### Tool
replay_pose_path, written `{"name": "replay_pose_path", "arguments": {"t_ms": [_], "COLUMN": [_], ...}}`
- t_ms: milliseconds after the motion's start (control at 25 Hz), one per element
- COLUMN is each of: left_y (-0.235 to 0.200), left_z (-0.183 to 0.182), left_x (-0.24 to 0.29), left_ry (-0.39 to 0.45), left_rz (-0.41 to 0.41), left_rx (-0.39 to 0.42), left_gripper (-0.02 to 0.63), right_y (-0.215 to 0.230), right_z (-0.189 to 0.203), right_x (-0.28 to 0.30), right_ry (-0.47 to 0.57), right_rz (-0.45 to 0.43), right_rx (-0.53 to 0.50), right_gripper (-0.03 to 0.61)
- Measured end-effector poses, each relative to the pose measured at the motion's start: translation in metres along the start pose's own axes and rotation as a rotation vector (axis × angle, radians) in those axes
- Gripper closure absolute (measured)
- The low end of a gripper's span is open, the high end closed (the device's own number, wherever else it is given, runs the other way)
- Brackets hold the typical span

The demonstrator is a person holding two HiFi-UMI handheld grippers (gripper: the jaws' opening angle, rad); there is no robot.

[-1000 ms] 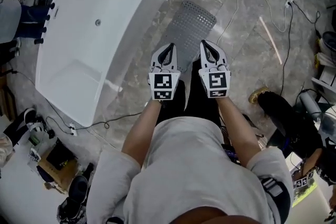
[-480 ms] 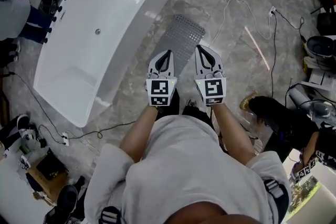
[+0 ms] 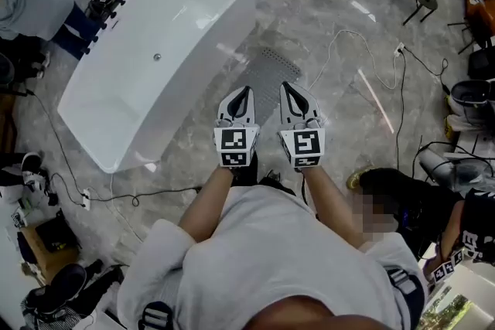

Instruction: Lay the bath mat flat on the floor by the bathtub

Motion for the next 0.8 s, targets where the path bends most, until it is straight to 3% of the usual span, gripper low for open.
{"name": "replay_pose_path", "arguments": {"t_ms": [160,440,800], "left_y": [0.021,0.038,0.011], "left_z": [-0.008,-0.004,-0.021], "left_x": [-0.028,-0.069,-0.097], "left_ry": [0.045,0.051,0.105], "left_rz": [-0.01,-0.019,0.028], "left_rx": [0.009,0.043,0.004], "left_gripper": [0.601,0.601,0.601], "right_y": [0.002,-0.003,-0.042], "right_z": [-0.006,-0.013,-0.04], "right_x": [-0.028,-0.064,-0.077], "right_ry": [0.032,0.032,0.061], "right_rz": [-0.004,0.028,0.079], "right_rx": [0.02,0.056,-0.007], "right_gripper": [0.572,0.572,0.572]}}
Point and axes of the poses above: the fingertips, and each gripper's own axes: x forward along the fingers, y to its right, z out of its underside, the point moved 6 cm from there along -x, backward along the fingers, and after that the axes turned 8 degrees about -x, right-handed, at the moved point
